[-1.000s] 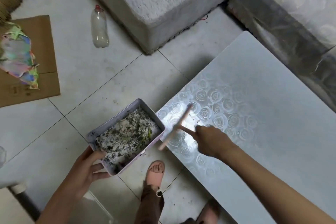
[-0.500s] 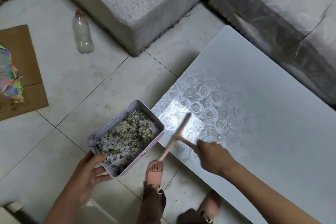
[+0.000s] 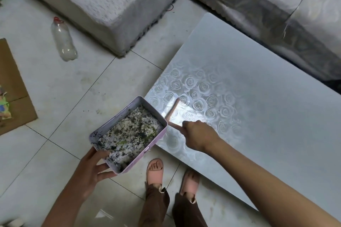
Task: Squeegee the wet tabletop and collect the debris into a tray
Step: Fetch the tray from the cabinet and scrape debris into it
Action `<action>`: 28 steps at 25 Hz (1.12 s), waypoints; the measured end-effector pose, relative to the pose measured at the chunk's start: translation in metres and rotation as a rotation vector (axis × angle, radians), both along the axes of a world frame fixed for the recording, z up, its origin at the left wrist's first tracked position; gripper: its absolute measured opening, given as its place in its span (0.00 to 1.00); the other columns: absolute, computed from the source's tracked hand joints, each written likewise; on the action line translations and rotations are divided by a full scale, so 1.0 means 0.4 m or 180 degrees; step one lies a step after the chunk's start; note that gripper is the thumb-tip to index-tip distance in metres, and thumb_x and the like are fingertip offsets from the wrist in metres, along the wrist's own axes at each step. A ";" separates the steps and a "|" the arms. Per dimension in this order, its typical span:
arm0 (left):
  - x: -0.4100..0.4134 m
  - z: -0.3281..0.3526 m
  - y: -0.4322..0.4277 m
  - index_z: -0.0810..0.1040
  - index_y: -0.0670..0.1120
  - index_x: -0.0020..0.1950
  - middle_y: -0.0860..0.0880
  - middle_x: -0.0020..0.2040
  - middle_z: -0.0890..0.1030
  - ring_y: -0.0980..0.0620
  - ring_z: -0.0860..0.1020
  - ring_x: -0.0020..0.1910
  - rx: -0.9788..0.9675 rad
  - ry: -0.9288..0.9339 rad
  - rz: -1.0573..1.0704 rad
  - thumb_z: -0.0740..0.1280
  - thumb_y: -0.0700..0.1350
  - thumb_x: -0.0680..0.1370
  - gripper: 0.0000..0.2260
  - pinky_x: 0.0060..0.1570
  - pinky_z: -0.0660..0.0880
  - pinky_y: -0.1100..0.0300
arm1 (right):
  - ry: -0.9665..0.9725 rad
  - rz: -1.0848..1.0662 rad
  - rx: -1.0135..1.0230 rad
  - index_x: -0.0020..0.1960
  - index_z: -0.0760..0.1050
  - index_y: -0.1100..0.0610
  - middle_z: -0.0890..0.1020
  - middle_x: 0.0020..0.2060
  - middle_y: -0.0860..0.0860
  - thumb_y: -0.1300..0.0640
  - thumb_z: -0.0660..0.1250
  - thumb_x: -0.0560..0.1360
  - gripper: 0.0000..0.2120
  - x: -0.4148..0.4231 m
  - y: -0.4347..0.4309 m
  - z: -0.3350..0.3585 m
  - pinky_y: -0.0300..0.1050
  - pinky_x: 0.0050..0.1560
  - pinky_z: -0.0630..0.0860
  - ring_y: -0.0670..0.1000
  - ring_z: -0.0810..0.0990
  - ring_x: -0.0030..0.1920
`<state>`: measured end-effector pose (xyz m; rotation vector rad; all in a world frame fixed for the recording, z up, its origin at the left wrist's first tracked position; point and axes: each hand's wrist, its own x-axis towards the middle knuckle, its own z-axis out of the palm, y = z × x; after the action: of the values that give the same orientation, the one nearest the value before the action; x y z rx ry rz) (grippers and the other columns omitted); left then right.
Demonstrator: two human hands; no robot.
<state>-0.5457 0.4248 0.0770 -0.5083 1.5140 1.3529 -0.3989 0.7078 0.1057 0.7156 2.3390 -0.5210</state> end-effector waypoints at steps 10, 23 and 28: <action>0.105 0.044 0.085 0.77 0.48 0.59 0.46 0.52 0.84 0.42 0.84 0.41 0.0076 0.0089 -0.0131 0.61 0.40 0.78 0.12 0.32 0.81 0.52 | 0.0270 0.0002 -0.0113 0.45 0.68 0.55 0.79 0.45 0.59 0.56 0.60 0.76 0.04 0.040 0.092 0.038 0.45 0.37 0.66 0.61 0.78 0.45; 0.194 0.089 0.143 0.76 0.47 0.60 0.44 0.52 0.84 0.41 0.84 0.42 -0.0048 0.0189 0.0014 0.61 0.40 0.78 0.12 0.33 0.80 0.52 | 0.0539 -0.0719 0.0000 0.52 0.74 0.50 0.83 0.39 0.50 0.46 0.58 0.79 0.10 0.470 0.278 0.057 0.45 0.36 0.73 0.55 0.80 0.40; 0.245 0.099 0.203 0.75 0.47 0.60 0.45 0.53 0.84 0.41 0.84 0.44 -0.0008 0.0203 -0.0227 0.62 0.36 0.77 0.14 0.33 0.81 0.51 | 0.0365 -0.1337 -0.0243 0.58 0.69 0.41 0.80 0.32 0.45 0.42 0.56 0.78 0.10 0.812 0.300 0.086 0.41 0.36 0.74 0.46 0.76 0.32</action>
<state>-0.4479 0.5059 0.1165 -0.4123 1.5714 1.3230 -0.0740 0.8277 0.1399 1.1764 2.2607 -0.8481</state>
